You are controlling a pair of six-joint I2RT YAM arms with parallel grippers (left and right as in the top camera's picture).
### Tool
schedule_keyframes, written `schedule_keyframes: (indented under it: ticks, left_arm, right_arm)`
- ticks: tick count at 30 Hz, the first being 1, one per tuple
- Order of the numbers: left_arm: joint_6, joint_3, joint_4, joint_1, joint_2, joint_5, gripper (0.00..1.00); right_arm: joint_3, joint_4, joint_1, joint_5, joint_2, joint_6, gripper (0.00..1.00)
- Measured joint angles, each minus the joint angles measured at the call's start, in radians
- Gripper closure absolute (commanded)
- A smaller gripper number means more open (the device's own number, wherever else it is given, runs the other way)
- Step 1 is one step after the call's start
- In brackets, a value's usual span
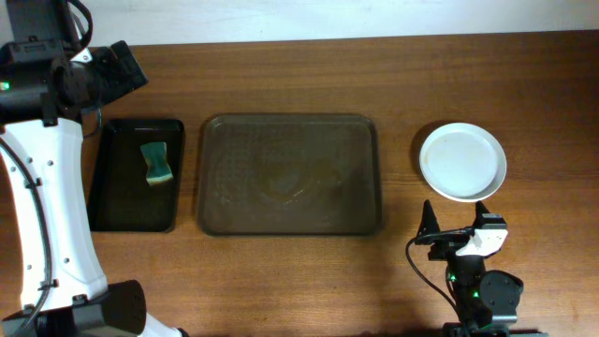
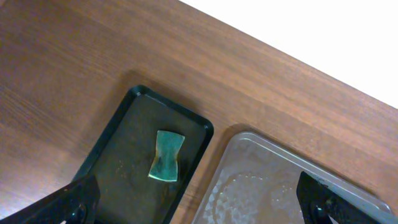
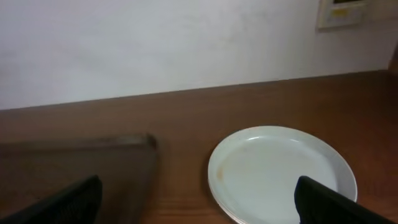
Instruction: Clean dirty plates on tray and stack at the side
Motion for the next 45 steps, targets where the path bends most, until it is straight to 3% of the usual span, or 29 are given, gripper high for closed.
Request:
schedule_keyframes:
  ticks: [20, 22, 25, 27, 28, 30, 36, 40, 45]
  left_arm:
    - [0.0, 0.0, -0.02, 0.0, 0.0, -0.037, 0.01]
    - [0.0, -0.038, 0.04, 0.0, -0.02, -0.065, 0.01]
    - [0.008, -0.292, 0.349, -0.023, -0.193, -0.094, 0.0]
    - [0.038, -0.592, 0.621, -0.05, -0.412, -0.098, 0.01]
    - [0.044, -0.664, 0.636, -0.055, -0.476, -0.099, 0.01]
    - [0.061, -0.977, 0.802, -0.056, -0.727, -0.103, 0.01]
    - [0.109, -1.636, 1.168, -0.056, -1.199, -0.102, 0.01]
    - [0.22, -1.939, 1.266, -0.056, -1.497, -0.064, 0.01]
    - [0.391, -2.102, 1.233, -0.056, -1.682, 0.007, 0.01]
  right_arm:
    - [0.0, -0.001, 0.0, 0.014, 0.0, -0.004, 0.02]
    - [0.0, -0.001, 0.0, 0.014, 0.0, -0.005, 0.02]
    - [0.0, -0.001, 0.0, 0.015, 0.001, -0.004, 0.02]
    - [0.0, -0.001, 0.0, 0.017, 0.001, -0.004, 0.02]
    - [0.0, -0.001, 0.0, 0.018, 0.001, -0.004, 0.02]
    - [0.0, -0.001, 0.0, 0.018, 0.002, -0.004, 0.02]
    - [0.0, 0.0, 0.001, 0.018, 0.001, -0.004, 0.02]
    - [0.0, -0.001, 0.001, 0.018, 0.002, -0.004, 0.02]
    - [0.0, -0.001, 0.001, 0.018, 0.001, -0.004, 0.02]
